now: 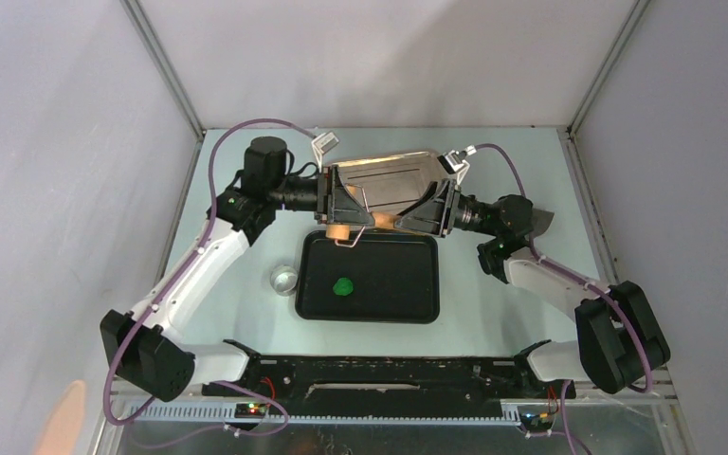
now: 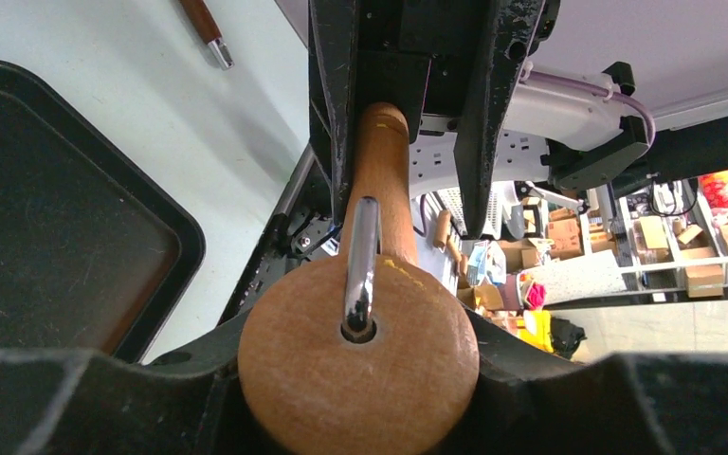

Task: Roll out the dumpling wrappers from the dough
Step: Pick up the rolling pin from the center of the board.

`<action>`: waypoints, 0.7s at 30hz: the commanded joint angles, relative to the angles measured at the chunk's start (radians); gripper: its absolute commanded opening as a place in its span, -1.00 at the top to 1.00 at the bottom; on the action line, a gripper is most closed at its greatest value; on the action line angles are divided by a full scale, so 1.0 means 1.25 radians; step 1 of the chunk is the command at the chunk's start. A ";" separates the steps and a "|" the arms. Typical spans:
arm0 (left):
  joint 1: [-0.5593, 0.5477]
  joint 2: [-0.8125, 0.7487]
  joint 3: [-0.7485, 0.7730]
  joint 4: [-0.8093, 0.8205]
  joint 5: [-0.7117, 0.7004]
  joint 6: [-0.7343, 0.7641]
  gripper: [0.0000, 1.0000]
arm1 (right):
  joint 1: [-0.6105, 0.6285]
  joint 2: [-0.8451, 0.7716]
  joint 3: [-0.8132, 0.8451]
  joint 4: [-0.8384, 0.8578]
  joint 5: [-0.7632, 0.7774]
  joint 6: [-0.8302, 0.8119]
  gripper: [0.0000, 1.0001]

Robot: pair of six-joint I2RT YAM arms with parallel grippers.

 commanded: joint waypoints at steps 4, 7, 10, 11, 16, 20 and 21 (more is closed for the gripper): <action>0.010 -0.001 0.000 0.107 -0.008 -0.053 1.00 | 0.022 0.012 0.010 0.063 0.005 0.001 -0.17; 0.010 0.000 -0.002 0.110 -0.003 -0.056 1.00 | 0.022 0.024 0.010 0.087 0.004 0.015 -0.02; 0.010 0.000 -0.005 0.117 0.009 -0.057 1.00 | 0.022 0.034 0.010 0.098 0.004 0.022 0.12; 0.010 -0.001 -0.007 0.120 0.015 -0.058 1.00 | 0.020 0.034 0.010 0.100 0.006 0.023 0.14; 0.010 -0.004 -0.010 0.101 0.022 -0.039 1.00 | 0.019 0.037 0.010 0.120 0.015 0.035 0.10; 0.010 -0.004 -0.008 0.072 0.025 -0.014 1.00 | 0.018 0.036 0.010 0.131 0.017 0.042 -0.07; 0.010 -0.003 -0.007 0.066 0.025 -0.010 1.00 | 0.017 0.036 0.010 0.130 0.017 0.042 -0.09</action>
